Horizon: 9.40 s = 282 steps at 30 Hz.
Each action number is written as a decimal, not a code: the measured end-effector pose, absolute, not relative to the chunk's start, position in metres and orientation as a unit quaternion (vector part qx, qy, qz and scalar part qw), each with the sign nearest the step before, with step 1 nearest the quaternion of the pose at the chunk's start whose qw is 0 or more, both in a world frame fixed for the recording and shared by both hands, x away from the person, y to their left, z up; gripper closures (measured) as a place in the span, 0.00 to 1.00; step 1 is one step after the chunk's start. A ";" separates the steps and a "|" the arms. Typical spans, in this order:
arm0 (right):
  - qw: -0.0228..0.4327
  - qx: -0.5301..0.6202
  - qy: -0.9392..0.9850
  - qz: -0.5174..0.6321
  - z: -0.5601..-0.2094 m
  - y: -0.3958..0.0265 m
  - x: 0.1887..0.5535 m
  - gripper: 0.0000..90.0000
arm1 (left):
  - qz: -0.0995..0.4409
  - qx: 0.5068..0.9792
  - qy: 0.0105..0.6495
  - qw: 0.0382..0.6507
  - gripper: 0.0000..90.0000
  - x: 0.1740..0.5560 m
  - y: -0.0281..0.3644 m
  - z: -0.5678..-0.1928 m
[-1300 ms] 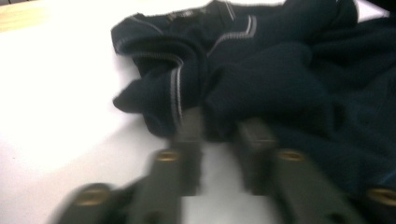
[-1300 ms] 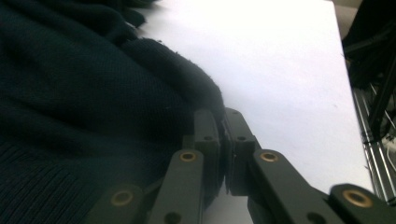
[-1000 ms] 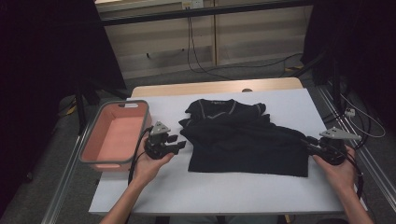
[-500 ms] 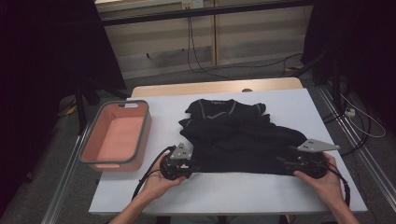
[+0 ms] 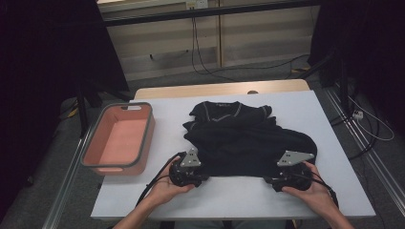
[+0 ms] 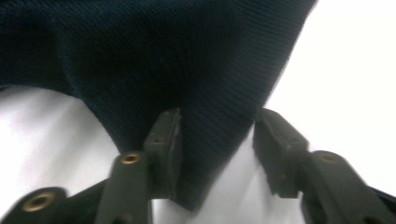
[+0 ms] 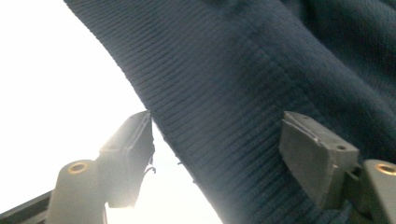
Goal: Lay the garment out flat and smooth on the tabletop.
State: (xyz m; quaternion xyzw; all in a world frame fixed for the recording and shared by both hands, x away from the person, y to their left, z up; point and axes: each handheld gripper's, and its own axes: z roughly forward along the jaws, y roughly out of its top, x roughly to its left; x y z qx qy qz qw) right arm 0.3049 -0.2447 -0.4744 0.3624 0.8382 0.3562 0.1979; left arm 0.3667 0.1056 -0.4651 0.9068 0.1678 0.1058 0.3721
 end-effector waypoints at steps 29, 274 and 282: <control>0.181 0.352 0.848 0.352 -0.469 -0.237 0.255 0.93 | 0.065 0.911 0.199 0.355 0.96 0.301 0.143 -0.458; 0.248 0.484 0.752 0.373 -0.452 -0.323 0.265 0.62 | 0.152 0.859 0.284 0.399 0.58 0.318 0.201 -0.434; 0.238 0.439 0.773 0.391 -0.443 -0.293 0.277 0.55 | 0.123 0.876 0.252 0.394 0.60 0.317 0.168 -0.438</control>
